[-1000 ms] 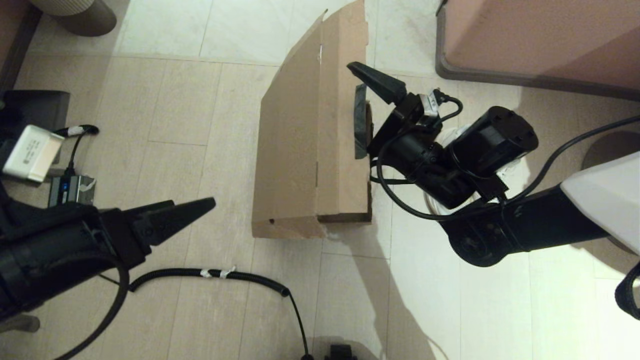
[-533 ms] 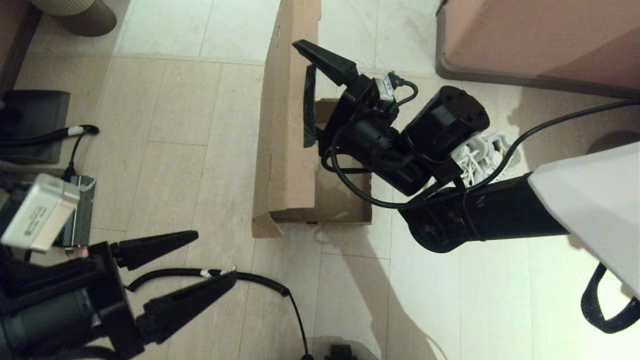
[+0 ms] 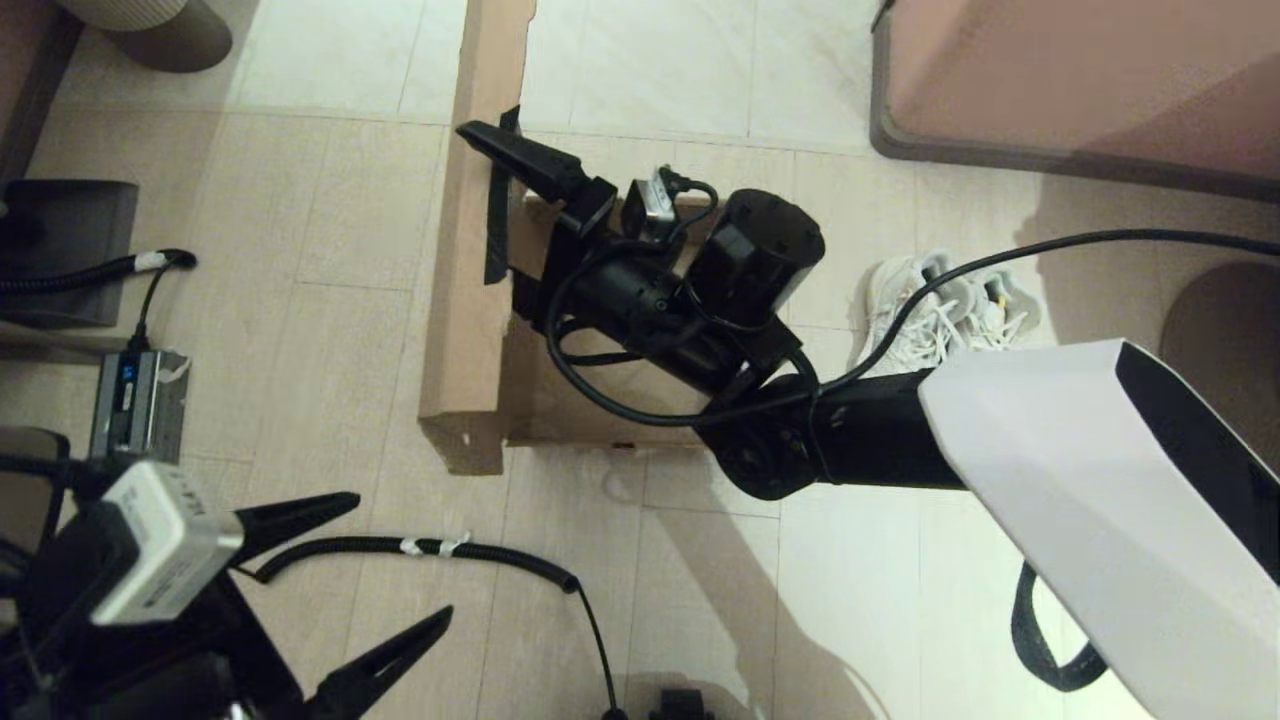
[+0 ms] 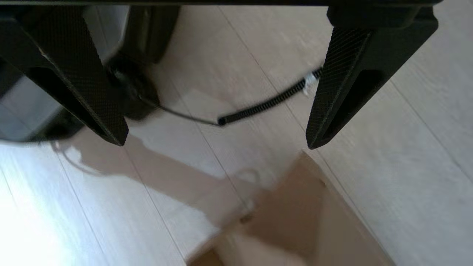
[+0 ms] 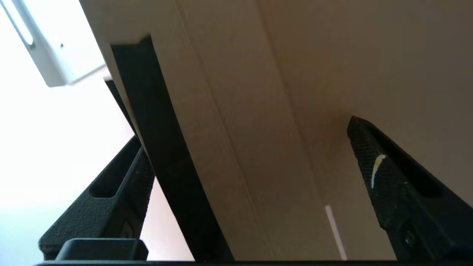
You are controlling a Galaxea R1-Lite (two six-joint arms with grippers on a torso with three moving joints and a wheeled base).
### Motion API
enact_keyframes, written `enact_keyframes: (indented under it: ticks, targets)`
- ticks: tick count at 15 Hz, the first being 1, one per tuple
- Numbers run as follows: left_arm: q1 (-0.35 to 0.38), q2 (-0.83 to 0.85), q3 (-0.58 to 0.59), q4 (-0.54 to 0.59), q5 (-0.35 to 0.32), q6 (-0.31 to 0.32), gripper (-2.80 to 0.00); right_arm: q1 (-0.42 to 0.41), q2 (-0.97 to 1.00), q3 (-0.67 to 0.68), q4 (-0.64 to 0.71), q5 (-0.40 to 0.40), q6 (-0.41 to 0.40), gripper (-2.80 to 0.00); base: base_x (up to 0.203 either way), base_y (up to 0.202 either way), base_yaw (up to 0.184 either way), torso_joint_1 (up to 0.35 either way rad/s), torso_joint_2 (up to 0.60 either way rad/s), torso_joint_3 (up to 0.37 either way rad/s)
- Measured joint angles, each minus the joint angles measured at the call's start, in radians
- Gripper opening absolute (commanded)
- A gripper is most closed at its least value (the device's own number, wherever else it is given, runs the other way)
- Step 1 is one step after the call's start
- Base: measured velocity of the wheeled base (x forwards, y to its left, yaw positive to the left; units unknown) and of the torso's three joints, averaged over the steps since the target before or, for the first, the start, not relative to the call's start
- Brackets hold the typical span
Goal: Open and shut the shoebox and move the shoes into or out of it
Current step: Open the shoe box
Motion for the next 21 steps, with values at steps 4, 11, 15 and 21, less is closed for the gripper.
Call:
enact_keyframes:
  ticks: [4, 11, 15, 21]
  targets:
    - [-0.032, 0.011, -0.031, -0.014, -0.202, -0.104, 0.00, 0.034, 0.068, -0.071, 0.040, 0.074, -0.014, 0.00, 0.000, 0.000, 0.000, 0.000, 0.00, 0.000]
    - [-0.094, 0.080, -0.081, -0.086, -0.184, -0.300, 0.00, 0.046, 0.107, -0.075, 0.040, 0.073, -0.043, 0.00, 0.000, 0.000, 0.000, 0.000, 0.00, 0.000]
    - [-0.081, 0.295, -0.072, -0.373, -0.079, -0.296, 0.00, 0.048, 0.109, -0.074, 0.039, 0.072, -0.043, 0.00, 0.000, 0.000, 0.000, 0.000, 0.00, 0.000]
    - [0.013, 0.515, -0.062, -0.834, -0.034, -0.207, 0.00, 0.031, 0.088, -0.072, 0.040, 0.064, -0.054, 0.00, 0.000, 0.000, 0.000, 0.000, 0.00, 0.000]
